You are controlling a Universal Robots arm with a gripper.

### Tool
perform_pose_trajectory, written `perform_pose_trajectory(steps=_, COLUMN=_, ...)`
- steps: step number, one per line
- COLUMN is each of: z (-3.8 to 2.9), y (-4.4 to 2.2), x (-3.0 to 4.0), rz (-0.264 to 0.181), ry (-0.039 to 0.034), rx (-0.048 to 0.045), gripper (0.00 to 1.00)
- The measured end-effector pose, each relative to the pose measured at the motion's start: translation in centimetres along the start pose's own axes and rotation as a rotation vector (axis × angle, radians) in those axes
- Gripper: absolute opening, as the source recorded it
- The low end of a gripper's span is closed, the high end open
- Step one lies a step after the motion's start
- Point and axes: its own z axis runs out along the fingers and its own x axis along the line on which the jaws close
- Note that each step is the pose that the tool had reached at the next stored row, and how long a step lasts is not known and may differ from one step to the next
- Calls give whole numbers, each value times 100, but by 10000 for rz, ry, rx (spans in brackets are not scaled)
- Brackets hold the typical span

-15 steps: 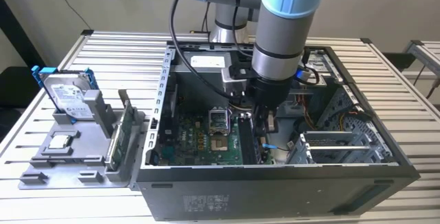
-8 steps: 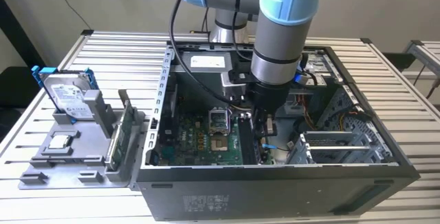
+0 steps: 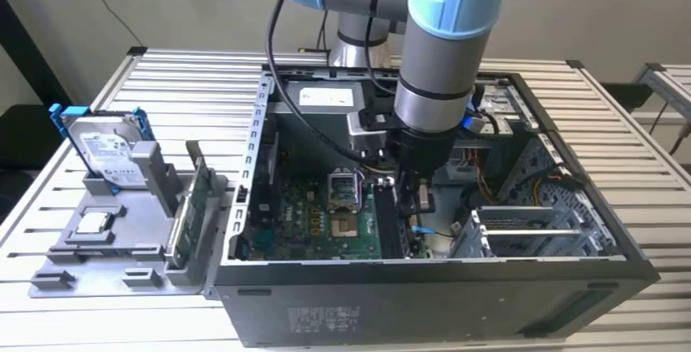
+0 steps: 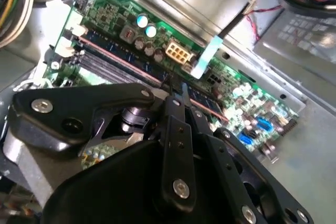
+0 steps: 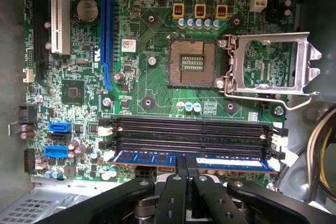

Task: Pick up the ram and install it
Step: 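Press down the ram until it locks into place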

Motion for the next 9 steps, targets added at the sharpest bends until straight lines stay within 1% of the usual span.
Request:
perform_pose_trajectory(steps=7, z=-318, y=-9, x=16, rz=-1, ry=0, rx=0, gripper=11)
perform_pose_trajectory(steps=8, z=-347, y=-10, x=17, rz=-3, ry=1, rx=-1, gripper=11)
perform_pose_trajectory(steps=9, z=-346, y=-10, x=18, rz=-2, ry=-2, rx=0, gripper=11)
